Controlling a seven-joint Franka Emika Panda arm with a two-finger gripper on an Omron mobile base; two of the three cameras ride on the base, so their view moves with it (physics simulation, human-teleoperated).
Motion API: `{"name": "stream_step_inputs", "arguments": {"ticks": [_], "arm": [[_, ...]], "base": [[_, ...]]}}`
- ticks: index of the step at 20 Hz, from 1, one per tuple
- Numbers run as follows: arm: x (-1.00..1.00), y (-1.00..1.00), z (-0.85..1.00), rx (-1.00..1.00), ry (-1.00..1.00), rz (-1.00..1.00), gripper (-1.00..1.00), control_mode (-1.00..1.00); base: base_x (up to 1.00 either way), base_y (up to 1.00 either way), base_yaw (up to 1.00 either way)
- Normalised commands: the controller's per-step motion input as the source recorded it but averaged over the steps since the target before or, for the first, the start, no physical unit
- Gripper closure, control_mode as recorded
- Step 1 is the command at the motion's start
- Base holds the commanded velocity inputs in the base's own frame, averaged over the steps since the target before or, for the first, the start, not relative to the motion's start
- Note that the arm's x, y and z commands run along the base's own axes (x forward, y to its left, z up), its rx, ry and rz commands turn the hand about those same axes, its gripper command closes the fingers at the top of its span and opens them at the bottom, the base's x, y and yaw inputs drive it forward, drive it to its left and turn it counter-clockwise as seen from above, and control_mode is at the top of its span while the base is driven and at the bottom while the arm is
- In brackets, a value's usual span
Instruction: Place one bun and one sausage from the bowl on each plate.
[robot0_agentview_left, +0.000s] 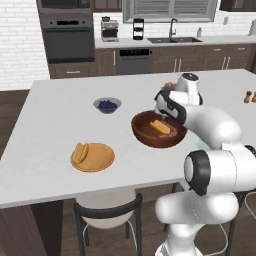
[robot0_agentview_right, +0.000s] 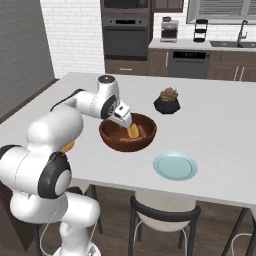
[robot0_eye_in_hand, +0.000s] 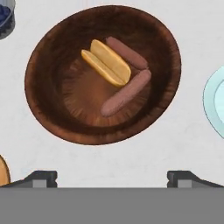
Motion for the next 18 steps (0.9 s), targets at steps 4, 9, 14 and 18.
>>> {"name": "stream_step_inputs", "arguments": {"ticks": [4,9,14,18], "arm": [[0.79,-0.02,-0.30,-0.11,0.00,0.00,-1.00,-1.00],[0.78,-0.08,-0.33,-0.14,0.00,0.06,-1.00,-1.00],[0.57,-0.40,-0.48,-0.06,0.02,0.13,-1.00,-1.00],[0.49,-0.44,-0.52,0.00,0.04,0.17,-1.00,-1.00]], "base": [[0.00,0.00,0.00],[0.00,0.00,0.00],[0.00,0.00,0.00],[0.00,0.00,0.00]]}}
